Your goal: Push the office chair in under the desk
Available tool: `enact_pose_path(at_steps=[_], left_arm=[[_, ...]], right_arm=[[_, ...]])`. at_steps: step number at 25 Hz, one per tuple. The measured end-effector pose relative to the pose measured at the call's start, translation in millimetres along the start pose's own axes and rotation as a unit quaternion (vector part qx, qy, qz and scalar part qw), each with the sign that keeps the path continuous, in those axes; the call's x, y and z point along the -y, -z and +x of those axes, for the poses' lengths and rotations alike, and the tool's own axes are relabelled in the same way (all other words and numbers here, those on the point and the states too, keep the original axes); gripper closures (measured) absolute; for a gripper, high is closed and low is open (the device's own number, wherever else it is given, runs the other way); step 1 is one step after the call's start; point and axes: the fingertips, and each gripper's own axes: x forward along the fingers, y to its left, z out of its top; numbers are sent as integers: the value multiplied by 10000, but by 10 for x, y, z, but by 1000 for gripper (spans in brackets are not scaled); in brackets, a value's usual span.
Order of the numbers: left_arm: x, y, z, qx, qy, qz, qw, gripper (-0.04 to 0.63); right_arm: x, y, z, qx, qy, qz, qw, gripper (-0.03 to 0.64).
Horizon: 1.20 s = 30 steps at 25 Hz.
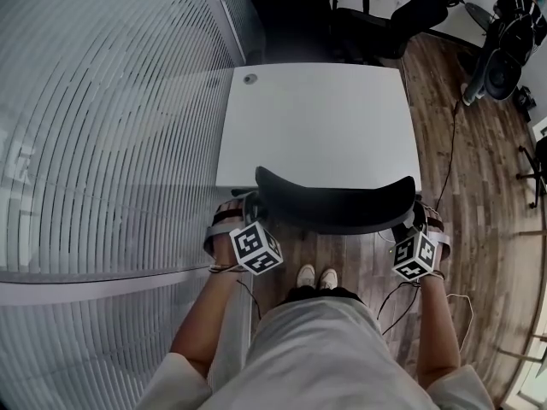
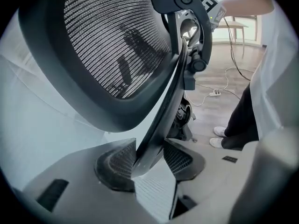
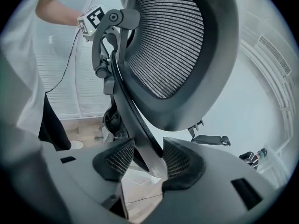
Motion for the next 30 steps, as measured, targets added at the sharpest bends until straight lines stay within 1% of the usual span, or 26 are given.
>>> enact_pose_path(at_steps=[3, 5, 7, 9, 11, 12, 13, 15, 18, 20, 21, 23, 25, 29, 30], left_arm=[[28, -12, -61, 31, 92, -66, 9999, 407], [50, -48, -152, 140, 81, -277, 9995, 407], [71, -127, -280, 369, 51, -580, 9976, 407], [90, -198, -410, 599, 34, -851, 9946, 407], [127, -257, -531, 838, 62, -1154, 9898, 407], [148, -294, -595, 989, 100, -1346, 9859, 407], [165, -341, -666, 1167, 152, -1565, 9806, 408], [193, -462, -823, 1580, 293, -2034, 9658, 408], [202, -683, -1086, 2236, 499, -2627, 9373, 420], [176, -837, -1284, 2651, 569, -2884, 9183, 443], [166, -899, -1376, 2817, 583, -2966, 9107, 458], [172, -1002, -1532, 3068, 603, -3045, 8997, 477], [212, -1096, -1657, 3267, 670, -3091, 8906, 497], [281, -1240, -1874, 3594, 760, -3110, 8766, 522], [278, -1278, -1938, 3699, 763, -3141, 8710, 527]], right_arm=[[-3, 21, -70, 23, -55, 34, 10000, 419], [22, 6, -164, 118, -27, 198, 9997, 417], [75, -48, -299, 334, 40, 569, 9978, 419], [121, -136, -429, 566, 45, 1070, 9926, 419], [137, -254, -558, 836, -6, 1595, 9837, 425], [138, -323, -627, 996, -31, 1824, 9782, 431], [137, -396, -699, 1164, -47, 2017, 9725, 442], [120, -531, -840, 1468, -61, 2322, 9615, 457], [63, -676, -1023, 1824, -110, 2706, 9452, 479], [19, -765, -1139, 2034, -168, 2949, 9335, 483], [-6, -820, -1198, 2140, -208, 3063, 9273, 488], [-58, -928, -1311, 2343, -284, 3233, 9164, 499], [-103, -1024, -1413, 2536, -349, 3300, 9086, 517], [-174, -1246, -1614, 2816, -446, 3253, 9016, 542], [-183, -1303, -1670, 2883, -467, 3232, 9001, 549]])
